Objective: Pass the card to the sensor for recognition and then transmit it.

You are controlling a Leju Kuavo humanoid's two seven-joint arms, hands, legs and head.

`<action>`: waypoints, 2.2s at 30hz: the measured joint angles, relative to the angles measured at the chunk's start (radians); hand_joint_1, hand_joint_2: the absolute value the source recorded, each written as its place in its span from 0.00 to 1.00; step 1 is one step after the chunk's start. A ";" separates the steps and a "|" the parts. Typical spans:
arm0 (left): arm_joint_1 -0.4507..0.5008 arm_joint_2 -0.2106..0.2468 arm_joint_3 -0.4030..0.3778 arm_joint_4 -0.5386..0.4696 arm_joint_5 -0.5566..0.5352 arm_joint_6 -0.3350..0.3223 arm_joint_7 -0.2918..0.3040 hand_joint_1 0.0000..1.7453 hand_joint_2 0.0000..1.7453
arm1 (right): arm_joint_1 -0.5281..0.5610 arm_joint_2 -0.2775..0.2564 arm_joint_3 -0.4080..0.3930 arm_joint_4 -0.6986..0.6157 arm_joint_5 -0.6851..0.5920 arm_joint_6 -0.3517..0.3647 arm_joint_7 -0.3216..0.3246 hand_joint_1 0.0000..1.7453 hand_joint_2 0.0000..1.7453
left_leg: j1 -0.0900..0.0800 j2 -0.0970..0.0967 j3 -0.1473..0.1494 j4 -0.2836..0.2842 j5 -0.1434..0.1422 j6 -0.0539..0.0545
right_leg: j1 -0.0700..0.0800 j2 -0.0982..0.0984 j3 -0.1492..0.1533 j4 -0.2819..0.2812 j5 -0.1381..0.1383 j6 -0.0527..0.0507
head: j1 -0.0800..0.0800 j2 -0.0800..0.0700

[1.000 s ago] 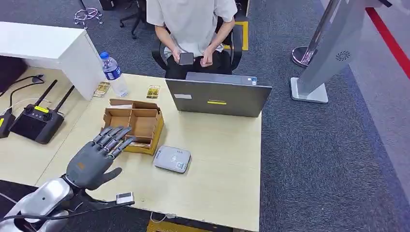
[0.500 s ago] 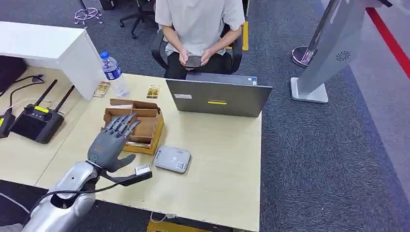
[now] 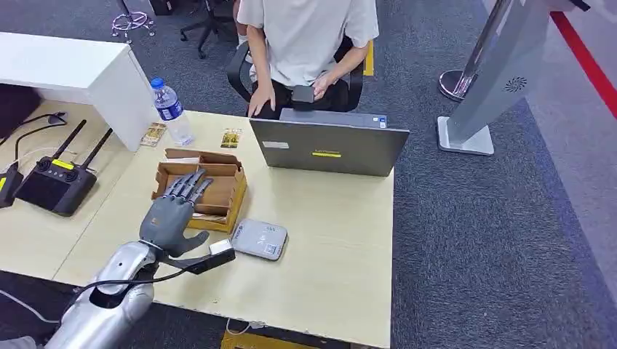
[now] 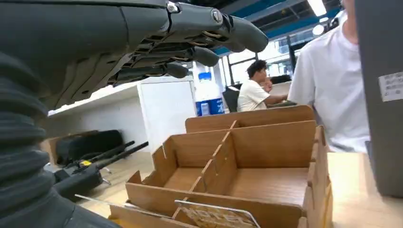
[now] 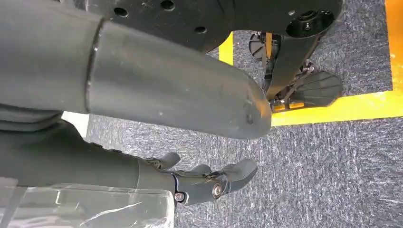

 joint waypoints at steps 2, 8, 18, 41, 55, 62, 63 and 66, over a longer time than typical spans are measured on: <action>-0.003 -0.002 0.000 0.011 0.001 0.000 0.007 0.00 1.00 | 0.000 0.000 0.000 0.000 0.000 0.000 0.000 0.00 0.00 | 0.000 0.000 0.000 0.000 0.000 0.000 | 0.000 0.000 0.000 0.000 0.000 0.000 | 0.000 0.000; -0.023 -0.012 0.013 0.066 0.003 0.002 0.025 0.00 1.00 | 0.000 0.000 0.000 0.000 0.015 0.002 0.003 0.00 0.00 | 0.000 0.000 0.000 0.000 0.000 0.000 | 0.000 0.000 0.000 0.000 0.000 0.000 | 0.000 0.000; -0.046 -0.029 0.051 0.164 0.011 0.009 0.024 0.00 1.00 | -0.001 0.000 0.002 0.000 0.027 0.004 0.006 0.00 0.00 | 0.000 0.000 0.000 0.000 0.000 0.000 | 0.000 0.000 0.000 0.000 0.000 0.000 | 0.000 0.000; -0.048 -0.058 0.061 0.203 -0.003 0.062 -0.048 0.00 1.00 | -0.001 0.002 0.003 0.000 0.051 0.007 -0.003 0.00 0.00 | 0.000 0.000 0.000 0.000 0.000 0.000 | 0.000 0.000 0.000 0.000 0.000 0.000 | 0.000 0.000; -0.048 -0.059 0.062 0.211 0.000 0.055 -0.048 1.00 1.00 | -0.001 0.003 0.003 0.000 0.054 0.010 -0.003 0.00 0.00 | 0.000 0.000 0.000 0.000 0.000 0.000 | 0.000 0.000 0.000 0.000 0.000 0.000 | 0.000 0.000; -0.048 -0.059 0.062 0.214 0.026 0.054 -0.069 1.00 1.00 | -0.001 0.003 0.003 0.000 0.055 0.010 -0.003 0.00 0.00 | 0.000 0.000 0.000 0.000 0.000 0.000 | 0.000 0.000 0.000 0.000 0.000 0.000 | 0.000 0.000; -0.048 -0.059 0.062 0.214 0.030 0.053 -0.071 1.00 1.00 | -0.001 0.003 0.003 0.000 0.055 0.011 -0.003 0.00 0.00 | 0.000 0.000 0.000 0.000 0.000 0.000 | 0.000 0.000 0.000 0.000 0.000 0.000 | 0.000 0.000; -0.048 -0.058 0.064 0.215 0.038 0.051 -0.081 1.00 1.00 | -0.001 0.003 0.003 0.000 0.055 0.011 -0.003 0.00 0.00 | 0.000 0.000 0.000 0.000 0.000 0.000 | 0.000 0.000 0.000 0.000 0.000 0.000 | 0.000 0.000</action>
